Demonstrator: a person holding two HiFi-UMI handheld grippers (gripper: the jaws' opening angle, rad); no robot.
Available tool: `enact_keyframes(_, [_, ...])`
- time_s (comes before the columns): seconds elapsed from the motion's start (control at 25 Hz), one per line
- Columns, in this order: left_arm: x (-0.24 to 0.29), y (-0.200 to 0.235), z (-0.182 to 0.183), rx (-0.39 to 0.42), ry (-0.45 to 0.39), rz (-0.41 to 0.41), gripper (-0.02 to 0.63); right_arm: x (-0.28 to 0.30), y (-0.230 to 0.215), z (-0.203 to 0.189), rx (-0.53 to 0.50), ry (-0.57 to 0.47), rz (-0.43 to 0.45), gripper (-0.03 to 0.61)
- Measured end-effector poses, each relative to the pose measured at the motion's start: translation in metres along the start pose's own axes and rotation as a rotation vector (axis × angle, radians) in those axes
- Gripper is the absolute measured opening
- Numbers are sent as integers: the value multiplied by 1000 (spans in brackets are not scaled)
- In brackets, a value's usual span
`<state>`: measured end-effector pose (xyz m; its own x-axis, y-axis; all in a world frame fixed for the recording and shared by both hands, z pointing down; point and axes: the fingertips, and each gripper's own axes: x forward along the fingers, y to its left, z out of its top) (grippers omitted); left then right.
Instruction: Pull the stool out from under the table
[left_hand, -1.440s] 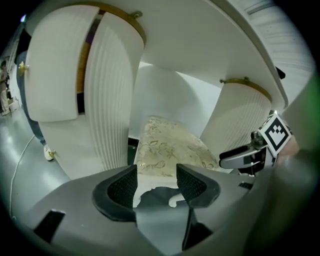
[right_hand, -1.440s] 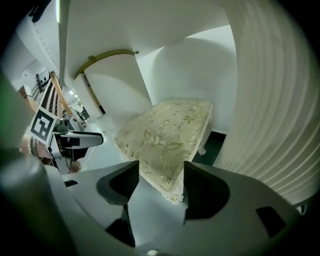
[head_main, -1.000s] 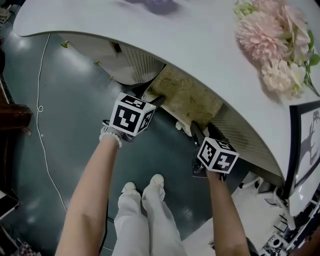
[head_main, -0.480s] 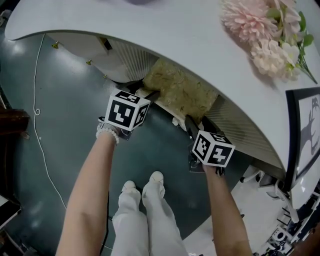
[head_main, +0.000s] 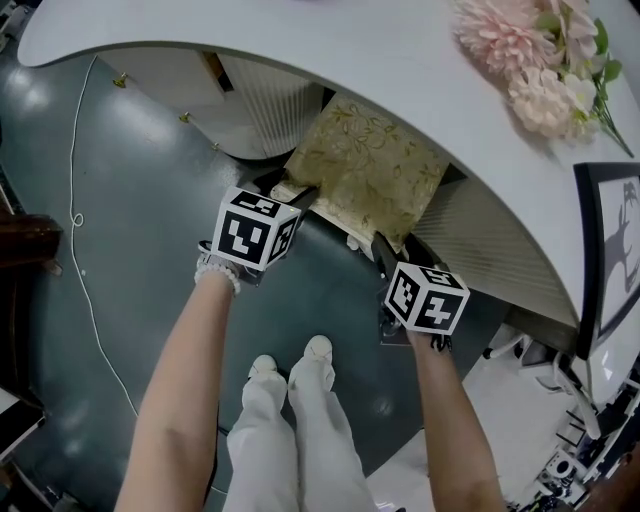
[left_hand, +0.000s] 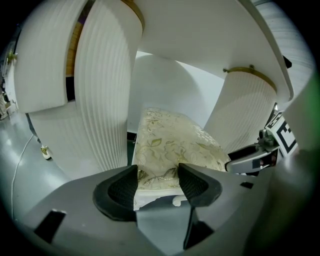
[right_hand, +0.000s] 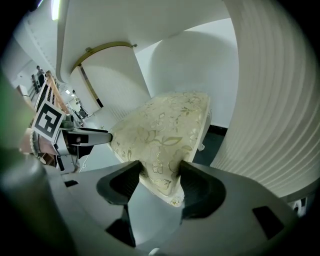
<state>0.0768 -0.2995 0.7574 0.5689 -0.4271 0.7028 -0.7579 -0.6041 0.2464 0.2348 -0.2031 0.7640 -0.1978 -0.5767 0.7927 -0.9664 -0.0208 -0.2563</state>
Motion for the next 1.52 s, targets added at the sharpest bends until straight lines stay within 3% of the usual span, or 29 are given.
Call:
enact_keyframes(0.76, [-53, -5, -57, 18, 64, -15, 267, -31, 45, -63, 24, 56, -19, 267])
enact_keyframes(1.52, [-141, -13, -152, -8, 127, 17, 264, -75, 112, -156, -9, 140, 7, 267])
